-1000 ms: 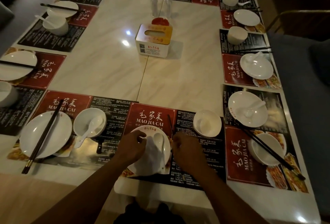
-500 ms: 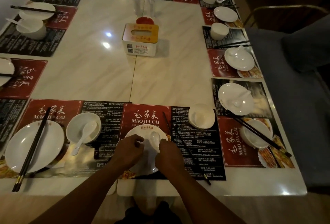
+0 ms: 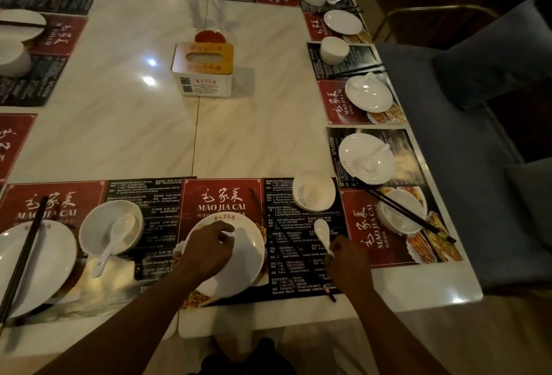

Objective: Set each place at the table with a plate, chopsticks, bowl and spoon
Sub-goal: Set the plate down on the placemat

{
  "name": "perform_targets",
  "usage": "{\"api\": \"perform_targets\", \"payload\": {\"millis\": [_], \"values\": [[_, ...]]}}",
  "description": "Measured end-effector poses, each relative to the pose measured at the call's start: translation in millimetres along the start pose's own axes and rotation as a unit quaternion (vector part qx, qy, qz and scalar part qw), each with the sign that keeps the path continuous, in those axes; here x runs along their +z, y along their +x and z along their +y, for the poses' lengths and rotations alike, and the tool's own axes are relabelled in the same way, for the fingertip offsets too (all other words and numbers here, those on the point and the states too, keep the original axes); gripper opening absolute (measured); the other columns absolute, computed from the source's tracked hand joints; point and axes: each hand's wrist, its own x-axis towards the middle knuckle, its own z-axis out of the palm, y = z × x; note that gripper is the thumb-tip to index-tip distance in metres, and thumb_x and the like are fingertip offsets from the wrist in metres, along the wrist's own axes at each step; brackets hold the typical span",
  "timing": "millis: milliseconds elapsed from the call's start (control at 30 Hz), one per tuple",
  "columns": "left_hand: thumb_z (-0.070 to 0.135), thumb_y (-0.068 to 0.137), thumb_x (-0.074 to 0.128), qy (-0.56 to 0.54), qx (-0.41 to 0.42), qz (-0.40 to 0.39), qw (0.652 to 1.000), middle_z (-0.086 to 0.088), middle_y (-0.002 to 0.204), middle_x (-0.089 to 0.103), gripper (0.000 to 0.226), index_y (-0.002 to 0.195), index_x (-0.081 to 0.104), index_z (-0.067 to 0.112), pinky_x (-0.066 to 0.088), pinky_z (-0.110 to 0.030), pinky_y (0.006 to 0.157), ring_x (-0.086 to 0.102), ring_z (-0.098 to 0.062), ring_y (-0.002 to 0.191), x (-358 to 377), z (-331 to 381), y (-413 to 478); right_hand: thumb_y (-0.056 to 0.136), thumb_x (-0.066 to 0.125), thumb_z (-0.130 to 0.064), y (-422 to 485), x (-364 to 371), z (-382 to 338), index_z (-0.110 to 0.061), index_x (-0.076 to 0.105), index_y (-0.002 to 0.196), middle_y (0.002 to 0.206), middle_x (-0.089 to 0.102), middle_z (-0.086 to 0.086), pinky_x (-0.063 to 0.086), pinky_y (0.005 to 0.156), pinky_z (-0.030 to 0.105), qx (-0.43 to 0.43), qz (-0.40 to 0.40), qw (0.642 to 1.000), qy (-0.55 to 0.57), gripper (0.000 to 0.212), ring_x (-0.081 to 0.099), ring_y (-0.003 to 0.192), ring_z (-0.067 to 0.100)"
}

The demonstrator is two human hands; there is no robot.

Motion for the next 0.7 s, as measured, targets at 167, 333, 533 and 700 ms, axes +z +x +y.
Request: {"api": "perform_targets", "payload": {"millis": [167, 333, 533, 700], "values": [[0.024, 0.094, 0.060, 0.005, -0.017, 0.015, 1.000, 0.001, 0.112, 0.070, 0.025, 0.119, 0.065, 0.028, 0.059, -0.041, 0.085, 0.068, -0.014, 0.089, -4, -2, -2, 0.084, 0.073, -0.013, 14, 7, 6, -0.013, 0.065, 0.094, 0.087, 0.066, 0.001, 0.047, 0.070, 0.023, -0.017, 0.005, 1.000, -0.017, 0.014, 0.063, 0.079, 0.016], [0.021, 0.093, 0.063, 0.031, -0.025, 0.090, 0.995, 0.004, 0.105, 0.068, 0.023, 0.115, 0.067, 0.023, 0.054, -0.030, 0.081, 0.064, -0.011, 0.089, -19, -9, -9, 0.084, 0.072, -0.013, 20, 13, 11, -0.012, 0.065, 0.097, 0.088, 0.065, 0.004, 0.044, 0.066, 0.024, -0.036, 0.007, 0.999, -0.040, 0.015, 0.058, 0.074, 0.015], [0.011, 0.086, 0.066, 0.063, -0.022, 0.165, 0.984, 0.010, 0.089, 0.064, 0.014, 0.092, 0.068, 0.023, 0.046, -0.026, 0.079, 0.060, -0.010, 0.087, -38, -32, -16, 0.090, 0.066, -0.018, 4, 13, -24, -0.014, 0.063, 0.090, 0.086, 0.060, 0.001, 0.042, 0.060, 0.022, -0.085, 0.049, 0.995, 0.003, 0.005, 0.056, 0.070, 0.013], [0.023, 0.093, 0.064, 0.073, -0.068, 0.115, 0.988, 0.006, 0.098, 0.070, 0.013, 0.104, 0.069, 0.024, 0.048, -0.026, 0.077, 0.062, -0.009, 0.086, -42, -49, -18, 0.094, 0.065, -0.028, -16, 43, -78, -0.025, 0.063, 0.092, 0.079, 0.065, -0.012, 0.045, 0.062, 0.013, -0.091, -0.092, 0.983, 0.129, 0.004, 0.060, 0.073, -0.001]]}}
